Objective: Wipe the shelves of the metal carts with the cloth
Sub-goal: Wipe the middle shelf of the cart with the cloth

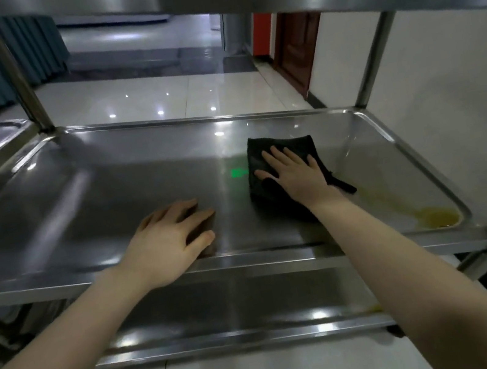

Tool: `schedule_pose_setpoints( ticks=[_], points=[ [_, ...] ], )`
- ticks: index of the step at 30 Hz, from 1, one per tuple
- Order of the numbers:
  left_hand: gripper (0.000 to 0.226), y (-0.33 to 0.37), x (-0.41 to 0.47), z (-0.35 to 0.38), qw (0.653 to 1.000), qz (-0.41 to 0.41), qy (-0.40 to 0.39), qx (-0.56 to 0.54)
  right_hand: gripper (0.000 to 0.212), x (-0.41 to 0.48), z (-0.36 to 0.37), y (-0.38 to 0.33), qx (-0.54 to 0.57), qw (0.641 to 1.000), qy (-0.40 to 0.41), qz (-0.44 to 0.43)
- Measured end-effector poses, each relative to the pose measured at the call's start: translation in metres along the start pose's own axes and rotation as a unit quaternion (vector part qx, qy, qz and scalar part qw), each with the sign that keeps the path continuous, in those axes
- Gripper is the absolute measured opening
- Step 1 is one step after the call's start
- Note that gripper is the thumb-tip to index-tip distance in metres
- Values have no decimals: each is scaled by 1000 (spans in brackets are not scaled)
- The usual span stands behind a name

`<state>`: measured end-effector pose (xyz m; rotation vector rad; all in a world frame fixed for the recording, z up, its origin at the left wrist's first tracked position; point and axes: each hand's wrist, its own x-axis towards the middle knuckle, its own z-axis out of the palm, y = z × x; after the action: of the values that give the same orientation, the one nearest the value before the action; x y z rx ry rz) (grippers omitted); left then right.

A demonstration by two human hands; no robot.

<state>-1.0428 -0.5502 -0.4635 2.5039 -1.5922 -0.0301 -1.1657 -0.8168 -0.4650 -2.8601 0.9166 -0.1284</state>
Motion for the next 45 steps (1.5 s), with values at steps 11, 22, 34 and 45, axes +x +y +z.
schedule_pose_setpoints(
  ticks=[11, 22, 34, 45],
  points=[
    [54, 94, 49, 37, 999, 37, 29, -3, 71, -143, 0, 35, 2, 998, -5, -67],
    [59, 95, 50, 27, 999, 32, 11, 32, 67, -11, 1, 73, 6, 1000, 8, 30],
    [52, 146, 89, 46, 998, 63, -8, -3, 65, -92, -19, 124, -16, 999, -10, 47],
    [55, 147, 94, 39, 997, 68, -12, 40, 73, -146, -15, 147, 0, 998, 12, 58]
  ],
)
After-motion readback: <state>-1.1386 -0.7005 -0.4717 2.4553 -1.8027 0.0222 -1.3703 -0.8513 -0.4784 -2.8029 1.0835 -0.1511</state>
